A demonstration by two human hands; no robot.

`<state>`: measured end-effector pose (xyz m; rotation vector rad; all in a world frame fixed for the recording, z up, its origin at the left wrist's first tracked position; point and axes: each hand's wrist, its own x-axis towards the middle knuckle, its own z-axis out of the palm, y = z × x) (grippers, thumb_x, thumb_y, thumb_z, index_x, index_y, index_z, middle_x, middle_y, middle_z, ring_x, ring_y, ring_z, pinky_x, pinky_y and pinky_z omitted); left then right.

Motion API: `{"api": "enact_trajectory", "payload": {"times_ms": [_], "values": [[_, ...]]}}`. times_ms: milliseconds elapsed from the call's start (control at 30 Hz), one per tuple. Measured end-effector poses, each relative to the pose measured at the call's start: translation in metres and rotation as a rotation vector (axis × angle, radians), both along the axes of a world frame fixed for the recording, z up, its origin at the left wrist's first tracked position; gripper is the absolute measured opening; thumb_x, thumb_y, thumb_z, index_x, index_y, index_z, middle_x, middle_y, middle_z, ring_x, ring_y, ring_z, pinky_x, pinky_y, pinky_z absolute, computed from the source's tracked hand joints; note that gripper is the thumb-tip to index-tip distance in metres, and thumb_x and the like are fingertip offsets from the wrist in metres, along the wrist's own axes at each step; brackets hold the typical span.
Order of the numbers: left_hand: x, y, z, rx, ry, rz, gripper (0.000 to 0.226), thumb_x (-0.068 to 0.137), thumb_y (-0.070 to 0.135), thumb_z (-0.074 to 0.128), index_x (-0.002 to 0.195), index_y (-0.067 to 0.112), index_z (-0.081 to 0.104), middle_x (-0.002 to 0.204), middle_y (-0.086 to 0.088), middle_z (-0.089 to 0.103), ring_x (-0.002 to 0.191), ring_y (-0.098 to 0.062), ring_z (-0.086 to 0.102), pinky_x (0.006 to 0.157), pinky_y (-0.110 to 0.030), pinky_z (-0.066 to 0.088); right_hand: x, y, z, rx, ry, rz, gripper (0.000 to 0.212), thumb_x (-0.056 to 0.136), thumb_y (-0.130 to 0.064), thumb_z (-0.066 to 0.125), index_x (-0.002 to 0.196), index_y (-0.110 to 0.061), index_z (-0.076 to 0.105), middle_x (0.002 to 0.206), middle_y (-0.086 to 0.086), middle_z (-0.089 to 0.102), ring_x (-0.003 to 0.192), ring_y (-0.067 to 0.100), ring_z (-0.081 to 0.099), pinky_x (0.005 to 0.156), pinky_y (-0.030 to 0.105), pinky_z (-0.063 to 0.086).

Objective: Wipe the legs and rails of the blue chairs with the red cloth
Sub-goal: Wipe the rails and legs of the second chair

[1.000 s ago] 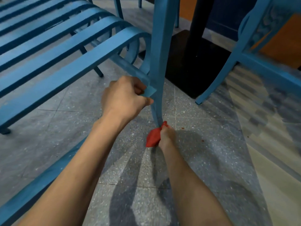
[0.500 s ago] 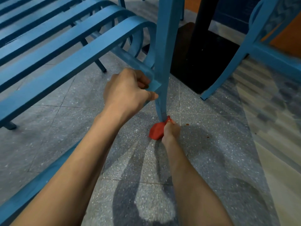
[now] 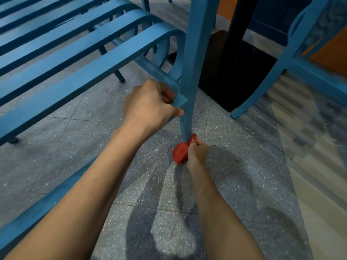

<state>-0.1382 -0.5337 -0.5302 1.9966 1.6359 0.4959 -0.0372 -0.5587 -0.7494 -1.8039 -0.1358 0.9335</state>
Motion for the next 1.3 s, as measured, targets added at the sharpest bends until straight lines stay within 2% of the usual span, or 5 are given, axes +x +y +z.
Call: {"api": "enact_trajectory", "payload": {"times_ms": [200,367,600,933,1300], "values": [[0.001,0.001,0.000,-0.026,-0.015,0.010,0.037,0.063,0.040,0.083,0.096,0.031,0.068,0.088,0.016,0.065,0.085,-0.008,0.061,0.076,-0.026,0.045,-0.005,-0.018,0.026,0.222,-0.210,0.072,0.031,0.097,-0.013,0.049,0.124,-0.020,0.064,0.116,-0.007,0.060,0.111,0.011,0.052,0.097,0.026,0.038],[0.001,0.001,0.000,-0.034,-0.031,0.006,0.038,0.063,0.040,0.083,0.096,0.031,0.068,0.088,0.017,0.065,0.086,-0.007,0.061,0.080,-0.028,0.048,-0.013,-0.016,0.010,0.121,-0.110,0.033,0.031,0.098,-0.013,0.049,0.126,-0.018,0.059,0.125,0.000,0.060,0.117,0.019,0.054,0.103,0.039,0.042],[0.001,0.002,0.000,-0.042,-0.031,0.007,0.039,0.061,0.041,0.084,0.094,0.030,0.069,0.086,0.016,0.067,0.084,-0.008,0.063,0.079,-0.030,0.051,0.003,0.001,0.020,0.032,0.061,-0.032,0.027,0.093,-0.004,0.049,0.114,-0.010,0.065,0.114,0.010,0.067,0.098,0.023,0.063,0.071,0.026,0.050],[-0.001,0.003,-0.004,-0.051,-0.059,0.008,0.040,0.062,0.042,0.083,0.097,0.030,0.068,0.089,0.016,0.066,0.086,-0.007,0.062,0.079,-0.027,0.049,-0.017,-0.018,0.026,0.094,0.069,-0.026,0.019,0.092,-0.003,0.054,0.109,-0.009,0.060,0.115,0.009,0.063,0.098,0.019,0.060,0.064,0.019,0.042],[-0.001,0.009,-0.013,-0.084,-0.124,0.032,0.035,0.056,0.042,0.086,0.084,0.033,0.067,0.084,0.017,0.066,0.087,-0.007,0.063,0.083,-0.036,0.053,-0.016,-0.022,0.066,0.283,0.075,-0.054,0.019,0.093,-0.010,0.055,0.090,-0.027,0.063,0.105,-0.002,0.068,0.100,0.014,0.064,0.090,0.037,0.052]]}}
